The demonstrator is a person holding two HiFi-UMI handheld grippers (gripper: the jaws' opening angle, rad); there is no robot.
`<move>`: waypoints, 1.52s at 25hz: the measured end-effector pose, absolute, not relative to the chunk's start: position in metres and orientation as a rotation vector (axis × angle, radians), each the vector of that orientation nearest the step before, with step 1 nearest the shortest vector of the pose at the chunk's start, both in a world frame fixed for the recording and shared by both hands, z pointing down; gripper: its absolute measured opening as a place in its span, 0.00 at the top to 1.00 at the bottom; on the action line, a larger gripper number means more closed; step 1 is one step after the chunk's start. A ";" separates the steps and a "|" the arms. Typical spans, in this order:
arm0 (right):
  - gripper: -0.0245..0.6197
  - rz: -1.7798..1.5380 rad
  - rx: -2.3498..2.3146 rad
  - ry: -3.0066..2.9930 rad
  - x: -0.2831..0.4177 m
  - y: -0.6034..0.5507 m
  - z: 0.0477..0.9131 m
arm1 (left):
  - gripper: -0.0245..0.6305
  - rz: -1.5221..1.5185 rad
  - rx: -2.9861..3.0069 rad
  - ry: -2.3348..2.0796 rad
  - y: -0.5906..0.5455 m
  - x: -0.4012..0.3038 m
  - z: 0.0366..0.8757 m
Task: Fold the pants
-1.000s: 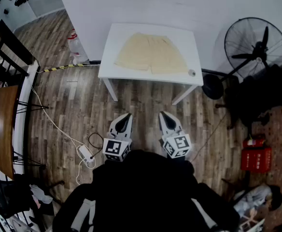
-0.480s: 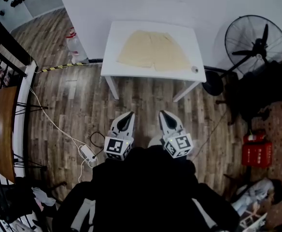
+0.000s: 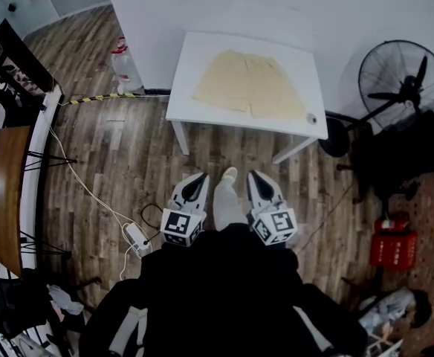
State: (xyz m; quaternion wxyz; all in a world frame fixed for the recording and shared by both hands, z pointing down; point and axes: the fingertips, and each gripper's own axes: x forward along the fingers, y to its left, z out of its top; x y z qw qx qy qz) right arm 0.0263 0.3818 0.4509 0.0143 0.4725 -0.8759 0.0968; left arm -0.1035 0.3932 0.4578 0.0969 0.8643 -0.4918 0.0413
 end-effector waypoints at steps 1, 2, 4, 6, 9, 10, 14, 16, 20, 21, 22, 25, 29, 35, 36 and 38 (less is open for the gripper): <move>0.95 0.300 1.465 -2.732 0.023 0.375 0.451 | 0.96 0.125 2.558 -1.453 0.387 -0.105 0.458; 0.95 0.302 1.461 -2.735 0.020 0.368 0.452 | 0.96 0.129 2.563 -1.455 0.379 -0.107 0.458; 0.95 0.313 1.463 -2.731 0.018 0.352 0.457 | 0.96 0.140 2.572 -1.453 0.362 -0.109 0.461; 0.95 0.322 1.477 -2.723 0.018 0.333 0.462 | 0.96 0.149 2.563 -1.434 0.343 -0.108 0.467; 0.95 0.314 1.508 -2.719 0.020 0.301 0.466 | 0.96 0.150 2.586 -1.432 0.308 -0.108 0.470; 0.95 0.305 1.513 -2.721 0.020 0.289 0.466 | 0.96 0.147 2.597 -1.433 0.294 -0.107 0.470; 0.95 0.256 1.518 -2.746 0.023 0.235 0.456 | 0.96 0.110 2.623 -1.416 0.235 -0.097 0.457; 0.95 0.211 1.515 -2.768 0.024 0.209 0.446 | 0.96 0.079 2.613 -1.416 0.206 -0.092 0.451; 0.95 0.148 1.501 -2.780 0.036 0.161 0.434 | 0.96 0.031 2.624 -1.375 0.152 -0.079 0.439; 0.95 0.172 1.512 -2.773 0.042 0.147 0.434 | 0.96 0.039 2.636 -1.362 0.139 -0.074 0.437; 0.95 0.198 1.526 -2.761 0.049 0.134 0.436 | 0.96 0.058 2.655 -1.351 0.126 -0.067 0.436; 0.95 0.255 1.581 -2.728 0.070 0.097 0.443 | 0.96 0.107 2.701 -1.296 0.088 -0.044 0.429; 0.95 0.345 1.657 -2.736 0.093 0.056 0.444 | 0.96 0.155 2.714 -1.235 0.042 -0.019 0.425; 0.95 0.426 1.756 -2.662 0.125 0.001 0.460 | 0.96 0.232 2.728 -1.135 -0.024 0.018 0.441; 0.95 0.439 1.783 -2.636 0.133 -0.005 0.463 | 0.96 0.257 2.740 -1.112 -0.033 0.024 0.443; 0.95 0.461 1.840 -2.580 0.149 -0.014 0.469 | 0.96 0.304 2.773 -1.064 -0.052 0.039 0.448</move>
